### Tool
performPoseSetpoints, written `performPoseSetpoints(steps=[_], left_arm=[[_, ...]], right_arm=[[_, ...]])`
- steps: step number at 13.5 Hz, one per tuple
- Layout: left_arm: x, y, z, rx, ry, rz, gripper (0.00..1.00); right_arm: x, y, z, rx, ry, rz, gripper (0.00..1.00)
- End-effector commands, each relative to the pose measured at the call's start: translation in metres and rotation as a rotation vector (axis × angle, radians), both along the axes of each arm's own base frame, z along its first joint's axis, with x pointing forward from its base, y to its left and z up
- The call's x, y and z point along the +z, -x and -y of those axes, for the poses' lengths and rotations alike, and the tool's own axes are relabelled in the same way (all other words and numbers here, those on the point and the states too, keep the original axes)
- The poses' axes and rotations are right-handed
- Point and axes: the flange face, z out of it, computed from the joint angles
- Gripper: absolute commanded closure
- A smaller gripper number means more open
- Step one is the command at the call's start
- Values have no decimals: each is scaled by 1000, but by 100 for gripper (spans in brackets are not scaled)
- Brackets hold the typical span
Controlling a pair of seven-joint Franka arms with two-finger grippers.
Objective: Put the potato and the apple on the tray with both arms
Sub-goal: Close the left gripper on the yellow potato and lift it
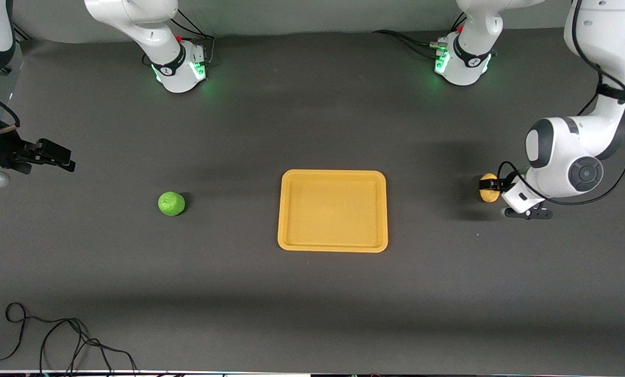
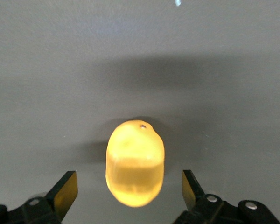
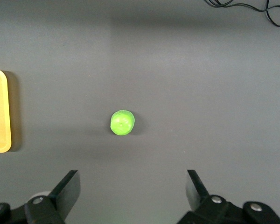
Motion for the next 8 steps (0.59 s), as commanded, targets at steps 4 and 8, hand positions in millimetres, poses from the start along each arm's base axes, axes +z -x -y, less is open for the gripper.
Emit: performPoseSetpoints(steps=[4,8], left_arm=[[-32,-8,-13,-2,11,-36,7],[-31,-9,-2,12,12,-41,77]], right_arm=[[3,-1,-1,8,-5,12,0],[3,0,-9,14,-16,11,0]])
